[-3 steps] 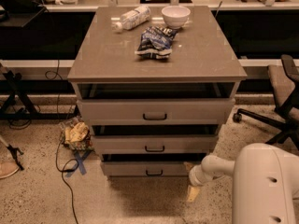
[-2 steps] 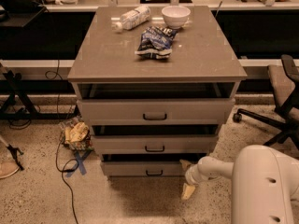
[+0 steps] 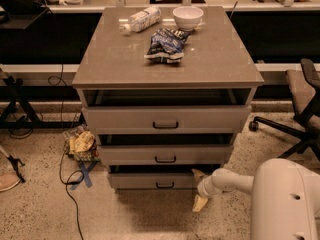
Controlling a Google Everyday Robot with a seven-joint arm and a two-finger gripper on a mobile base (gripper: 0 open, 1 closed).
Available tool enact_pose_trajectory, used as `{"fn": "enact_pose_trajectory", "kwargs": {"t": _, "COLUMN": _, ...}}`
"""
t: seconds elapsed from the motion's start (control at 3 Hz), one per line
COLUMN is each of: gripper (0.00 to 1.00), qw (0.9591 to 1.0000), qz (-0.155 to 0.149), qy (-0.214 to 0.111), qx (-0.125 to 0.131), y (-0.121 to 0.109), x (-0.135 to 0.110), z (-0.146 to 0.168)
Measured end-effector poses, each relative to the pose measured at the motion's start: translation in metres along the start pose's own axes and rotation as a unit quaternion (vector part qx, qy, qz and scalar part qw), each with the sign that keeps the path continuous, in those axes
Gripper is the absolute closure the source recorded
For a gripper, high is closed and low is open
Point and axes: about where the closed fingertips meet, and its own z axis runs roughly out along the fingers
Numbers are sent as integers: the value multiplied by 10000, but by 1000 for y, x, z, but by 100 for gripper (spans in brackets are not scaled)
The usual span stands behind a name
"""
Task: Open bottom drawer
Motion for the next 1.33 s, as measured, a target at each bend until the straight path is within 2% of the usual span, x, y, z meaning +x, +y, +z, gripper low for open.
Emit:
{"fn": "enact_pose_trajectory", "kwargs": {"t": 0.33, "gripper": 0, "qw": 9999, "qz": -67, "qy": 120, "qx": -15, "y": -1, "x": -1, "z": 5}}
{"fn": "enact_pose_trajectory", "kwargs": {"t": 0.67, "gripper": 0, "qw": 9993, "qz": -176, "qy": 331, "qx": 26, "y": -16, "x": 0, "z": 17}}
{"fn": "enact_pose_trajectory", "kwargs": {"t": 1.0, "gripper": 0, "qw": 9989, "qz": -231, "qy": 404, "qx": 51, "y": -32, "x": 1, "z": 29}}
{"fn": "enact_pose_trajectory", "kwargs": {"t": 1.33, "gripper": 0, "qw": 9991, "qz": -143, "qy": 394, "qx": 10, "y": -43, "x": 8, "z": 43}}
